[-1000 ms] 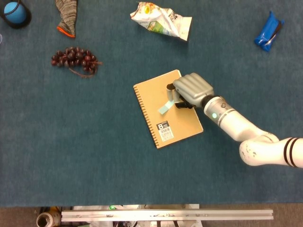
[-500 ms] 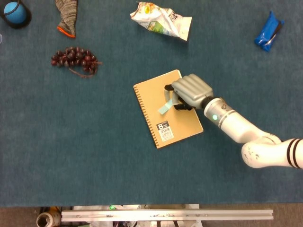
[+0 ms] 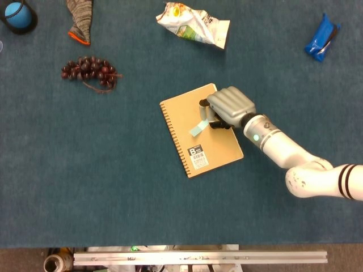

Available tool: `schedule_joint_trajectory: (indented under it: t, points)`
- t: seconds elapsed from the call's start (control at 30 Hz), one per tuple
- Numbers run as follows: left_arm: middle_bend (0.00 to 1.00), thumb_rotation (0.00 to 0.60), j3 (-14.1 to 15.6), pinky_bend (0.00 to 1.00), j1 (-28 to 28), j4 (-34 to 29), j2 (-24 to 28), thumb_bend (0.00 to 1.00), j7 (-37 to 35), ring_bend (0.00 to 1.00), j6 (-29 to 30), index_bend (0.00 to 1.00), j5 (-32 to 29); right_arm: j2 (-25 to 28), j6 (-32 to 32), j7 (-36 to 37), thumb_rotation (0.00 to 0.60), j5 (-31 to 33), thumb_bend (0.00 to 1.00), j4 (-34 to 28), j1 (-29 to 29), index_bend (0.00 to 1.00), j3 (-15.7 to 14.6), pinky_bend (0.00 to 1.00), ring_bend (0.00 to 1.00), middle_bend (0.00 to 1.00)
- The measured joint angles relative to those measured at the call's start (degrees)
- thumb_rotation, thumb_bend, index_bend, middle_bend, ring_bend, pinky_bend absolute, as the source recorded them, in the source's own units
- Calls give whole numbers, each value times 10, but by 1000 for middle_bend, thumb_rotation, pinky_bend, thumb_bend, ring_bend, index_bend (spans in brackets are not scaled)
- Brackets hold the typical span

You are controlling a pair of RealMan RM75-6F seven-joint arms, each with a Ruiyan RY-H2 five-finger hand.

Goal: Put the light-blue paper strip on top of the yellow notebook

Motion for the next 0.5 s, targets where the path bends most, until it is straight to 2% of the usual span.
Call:
schedule_joint_trajectory:
  t: [0.23, 0.5]
  points:
    - [215, 600, 0, 166, -1, 0, 0, 149, 1, 224, -1, 190, 0, 0, 5, 0, 430, 3, 837, 5, -1, 458, 4, 1000, 1000, 1000]
    - [215, 600, -1, 166, -2, -2, 0, 149, 3, 224, -1, 190, 0, 17, 19, 8, 430, -7, 838, -17, -8, 458, 11, 1000, 1000, 1000]
